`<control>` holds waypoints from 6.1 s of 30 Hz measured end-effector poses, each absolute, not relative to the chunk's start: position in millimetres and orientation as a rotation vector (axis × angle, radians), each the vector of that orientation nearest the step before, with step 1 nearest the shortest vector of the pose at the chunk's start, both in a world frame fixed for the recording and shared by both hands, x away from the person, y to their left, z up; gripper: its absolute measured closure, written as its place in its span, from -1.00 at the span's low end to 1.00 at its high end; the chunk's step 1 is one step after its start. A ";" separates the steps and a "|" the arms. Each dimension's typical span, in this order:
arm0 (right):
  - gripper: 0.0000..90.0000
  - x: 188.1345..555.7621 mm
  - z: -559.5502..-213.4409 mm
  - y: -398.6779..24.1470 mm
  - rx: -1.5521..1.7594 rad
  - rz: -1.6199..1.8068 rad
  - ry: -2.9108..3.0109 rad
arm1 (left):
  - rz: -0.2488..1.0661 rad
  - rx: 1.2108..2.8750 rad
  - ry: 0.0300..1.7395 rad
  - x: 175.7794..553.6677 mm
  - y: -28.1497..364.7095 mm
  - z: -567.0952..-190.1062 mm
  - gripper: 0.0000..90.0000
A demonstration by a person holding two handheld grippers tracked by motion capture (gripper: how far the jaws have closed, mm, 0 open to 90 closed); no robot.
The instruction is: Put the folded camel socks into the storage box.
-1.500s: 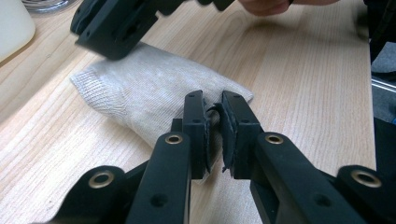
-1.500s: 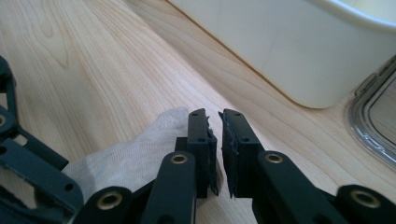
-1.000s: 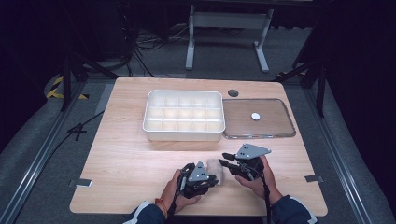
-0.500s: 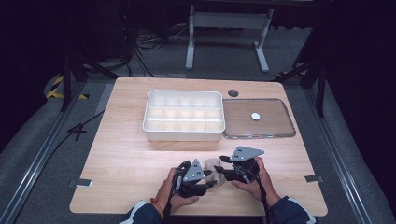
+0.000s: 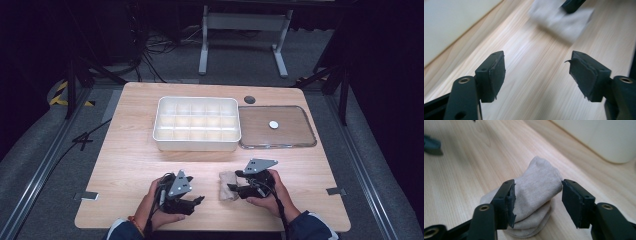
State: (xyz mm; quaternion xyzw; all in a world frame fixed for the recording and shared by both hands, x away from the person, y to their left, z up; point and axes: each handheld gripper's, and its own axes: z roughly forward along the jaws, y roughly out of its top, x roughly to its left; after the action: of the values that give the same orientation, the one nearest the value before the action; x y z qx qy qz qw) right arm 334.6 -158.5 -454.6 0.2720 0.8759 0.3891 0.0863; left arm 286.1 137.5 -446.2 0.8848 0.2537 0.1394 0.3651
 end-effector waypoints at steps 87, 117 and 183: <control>0.54 355.7 -403.7 -202.7 0.797 1.337 2.445 | 0.374 2.213 0.972 303.8 209.4 -483.0 -0.73; 0.54 385.4 -373.5 -202.3 0.791 1.295 2.346 | 0.372 2.221 0.978 304.6 207.4 -482.7 -0.76; 0.54 464.9 -375.8 -110.2 0.760 1.161 2.404 | 0.374 2.220 0.979 304.7 207.2 -482.7 -0.77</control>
State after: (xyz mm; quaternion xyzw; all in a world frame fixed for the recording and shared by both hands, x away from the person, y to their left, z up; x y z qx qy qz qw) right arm 464.9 -110.2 -375.8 0.2694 0.8516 0.4113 0.1817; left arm 304.7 207.2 -482.7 0.8516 0.3754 0.1434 0.3365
